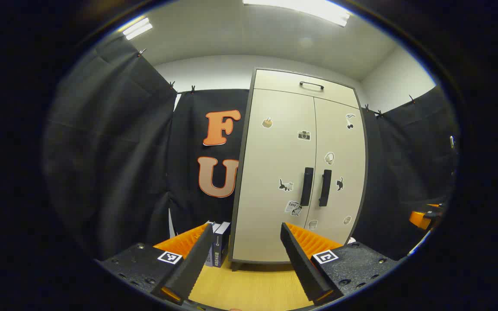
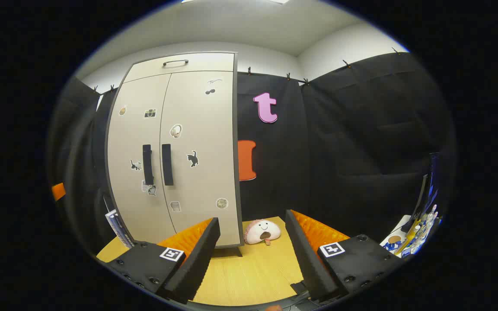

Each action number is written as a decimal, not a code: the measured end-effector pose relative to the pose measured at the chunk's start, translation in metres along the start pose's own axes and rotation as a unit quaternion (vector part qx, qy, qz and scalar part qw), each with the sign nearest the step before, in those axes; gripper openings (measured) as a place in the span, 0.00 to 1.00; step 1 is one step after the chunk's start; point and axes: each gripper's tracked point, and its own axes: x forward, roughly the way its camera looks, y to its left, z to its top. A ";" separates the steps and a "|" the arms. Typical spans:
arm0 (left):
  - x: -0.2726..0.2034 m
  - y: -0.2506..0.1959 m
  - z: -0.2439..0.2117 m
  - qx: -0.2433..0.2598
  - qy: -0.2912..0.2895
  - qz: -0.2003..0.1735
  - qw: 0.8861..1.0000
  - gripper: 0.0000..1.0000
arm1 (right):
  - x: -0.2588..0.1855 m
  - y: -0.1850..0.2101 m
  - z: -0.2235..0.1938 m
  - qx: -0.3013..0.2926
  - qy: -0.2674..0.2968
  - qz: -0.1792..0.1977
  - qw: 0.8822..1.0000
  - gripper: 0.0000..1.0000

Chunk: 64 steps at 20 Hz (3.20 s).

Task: Open the right door of the double-door shoe cabinet with the right hand, and open the left door with the left hand.

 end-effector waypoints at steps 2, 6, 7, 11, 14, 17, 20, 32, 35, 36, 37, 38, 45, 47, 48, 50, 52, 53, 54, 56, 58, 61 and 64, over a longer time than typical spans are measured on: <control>0.002 0.001 0.001 0.007 -0.002 0.000 1.000 0.94 | 0.002 0.000 -0.003 -0.002 0.003 0.002 1.000 0.94; 0.004 0.003 -0.003 0.007 0.001 -0.003 1.000 0.94 | 0.004 0.000 -0.005 -0.002 0.008 0.001 1.000 0.94; 0.005 0.003 -0.002 0.008 0.001 -0.004 1.000 0.94 | 0.003 0.000 -0.005 -0.003 0.007 -0.001 1.000 0.94; 0.009 0.002 -0.001 0.008 0.001 -0.010 1.000 0.94 | 0.003 -0.002 -0.006 -0.006 0.007 -0.007 1.000 0.94; 0.010 0.003 0.000 0.010 -0.001 -0.014 1.000 0.94 | 0.001 -0.004 -0.005 -0.005 0.005 -0.009 1.000 0.94; 0.010 0.001 -0.002 0.012 0.001 -0.019 1.000 0.94 | 0.001 -0.003 -0.006 -0.010 0.005 -0.011 1.000 0.94; 0.010 0.001 -0.006 0.010 0.004 -0.021 1.000 0.94 | 0.001 0.002 -0.008 -0.010 0.010 -0.003 1.000 0.94; 0.014 0.019 -0.024 0.004 0.024 -0.005 1.000 0.95 | 0.039 0.051 0.011 -0.027 0.016 0.039 0.999 0.94; 0.013 0.022 -0.028 0.003 0.029 -0.002 1.000 0.95 | 0.058 0.080 0.019 -0.023 0.010 0.067 0.997 0.94; 0.013 0.025 -0.029 0.004 0.030 0.000 1.000 0.92 | 0.066 0.088 0.022 -0.023 0.010 0.073 0.997 0.94; 0.012 0.026 -0.029 0.005 0.030 0.002 1.000 0.95 | 0.073 0.096 0.024 -0.024 0.011 0.078 0.997 0.94; 0.012 0.028 -0.029 0.006 0.030 0.004 1.000 0.95 | 0.080 0.105 0.026 -0.025 0.013 0.084 0.996 0.94; 0.013 0.045 -0.030 0.013 0.031 0.024 0.999 0.94 | 0.128 0.164 0.032 -0.020 0.033 0.120 0.992 0.93; 0.013 0.052 -0.031 0.019 0.032 0.033 0.999 0.95 | 0.143 0.179 0.035 -0.017 0.034 0.128 0.991 0.94; 0.014 0.056 -0.032 0.021 0.034 0.038 0.998 0.95 | 0.150 0.185 0.036 -0.017 0.034 0.130 0.991 0.98; 0.014 0.063 -0.034 0.020 0.035 0.046 0.998 0.95 | 0.163 0.197 0.038 -0.020 0.035 0.131 0.991 0.98; 0.016 0.070 -0.037 0.022 0.037 0.055 0.998 0.95 | 0.175 0.208 0.041 -0.026 0.032 0.133 0.990 0.98; 0.017 0.074 -0.037 0.022 0.038 0.060 0.997 0.95 | 0.181 0.214 0.043 -0.026 0.033 0.134 0.990 0.98; 0.018 0.077 -0.037 0.021 0.038 0.064 0.997 0.95 | 0.186 0.220 0.043 -0.024 0.035 0.138 0.990 0.98; 0.023 0.084 -0.039 0.020 0.039 0.071 0.996 0.95 | 0.197 0.230 0.046 -0.018 0.038 0.142 0.989 0.98; 0.026 0.089 -0.041 0.021 0.040 0.078 0.996 0.95 | 0.206 0.237 0.050 -0.017 0.036 0.142 0.989 0.98; 0.032 0.097 -0.040 0.024 0.039 0.087 0.995 0.95 | 0.218 0.252 0.054 -0.020 0.033 0.148 0.988 0.98; 0.037 0.102 -0.042 0.022 0.039 0.093 0.995 0.95 | 0.231 0.262 0.053 -0.017 0.038 0.148 0.988 0.82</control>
